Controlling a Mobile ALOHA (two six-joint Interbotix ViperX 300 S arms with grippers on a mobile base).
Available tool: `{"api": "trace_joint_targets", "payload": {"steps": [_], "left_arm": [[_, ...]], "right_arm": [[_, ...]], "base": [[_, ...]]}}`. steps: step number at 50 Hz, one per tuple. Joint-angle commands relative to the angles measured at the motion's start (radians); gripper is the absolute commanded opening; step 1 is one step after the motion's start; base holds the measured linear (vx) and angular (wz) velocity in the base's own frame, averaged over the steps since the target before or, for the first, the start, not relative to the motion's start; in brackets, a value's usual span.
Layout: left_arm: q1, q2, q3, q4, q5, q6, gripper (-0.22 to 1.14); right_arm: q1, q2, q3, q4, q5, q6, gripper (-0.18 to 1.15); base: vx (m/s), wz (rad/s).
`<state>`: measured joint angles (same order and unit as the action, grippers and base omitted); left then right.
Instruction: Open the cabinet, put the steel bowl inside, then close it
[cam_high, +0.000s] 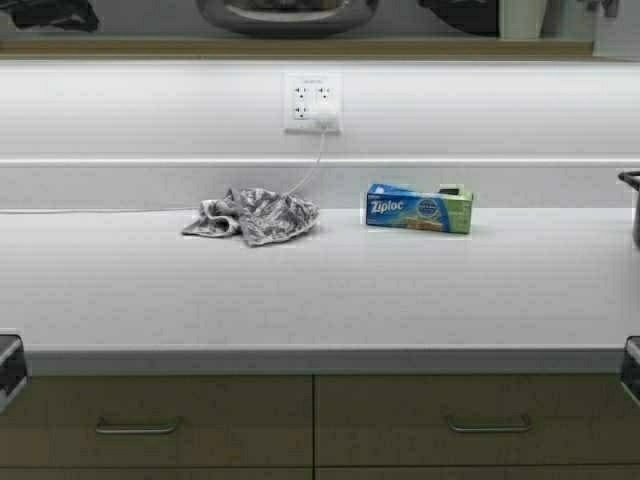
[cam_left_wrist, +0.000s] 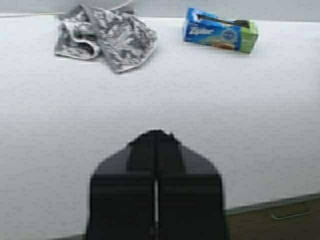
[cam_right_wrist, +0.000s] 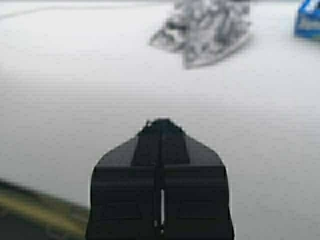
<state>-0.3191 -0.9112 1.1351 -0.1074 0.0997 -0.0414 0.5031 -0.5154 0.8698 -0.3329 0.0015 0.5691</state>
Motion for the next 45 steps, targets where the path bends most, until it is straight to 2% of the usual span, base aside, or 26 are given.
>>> {"api": "trace_joint_targets", "payload": {"steps": [1,7,16,24,33,40,45], "left_arm": [[0.127,-0.003,-0.089,0.038,0.101,0.031,0.04],[0.218,-0.008,-0.133,0.054,0.118,0.032,0.04],[0.342,0.002,-0.186,0.063,0.140,0.017,0.04],[0.460,0.035,-0.258,0.064,0.149,0.028,0.04],[0.604,0.141,-0.403,0.071,0.143,0.035,0.04],[0.635,0.298,-0.569,0.063,0.110,0.028,0.04],[0.635,0.402,-0.696,0.057,0.095,0.028,0.04]], "right_arm": [[-0.127,-0.084,-0.003,-0.031,0.060,-0.051,0.07],[-0.250,-0.169,-0.012,-0.048,0.144,-0.107,0.07],[-0.488,-0.319,-0.054,-0.075,0.212,-0.196,0.07],[-0.701,-0.379,-0.106,-0.078,0.249,-0.229,0.06],[-0.890,-0.322,-0.170,-0.075,0.250,-0.236,0.06],[-1.008,-0.193,-0.262,-0.066,0.213,-0.229,0.06],[-1.055,-0.084,-0.350,-0.044,0.170,-0.224,0.06]], "base": [[-0.23,0.11],[-0.23,0.11],[-0.24,0.10],[-0.25,0.12],[-0.24,0.11],[-0.22,0.09],[-0.22,0.04]]}}
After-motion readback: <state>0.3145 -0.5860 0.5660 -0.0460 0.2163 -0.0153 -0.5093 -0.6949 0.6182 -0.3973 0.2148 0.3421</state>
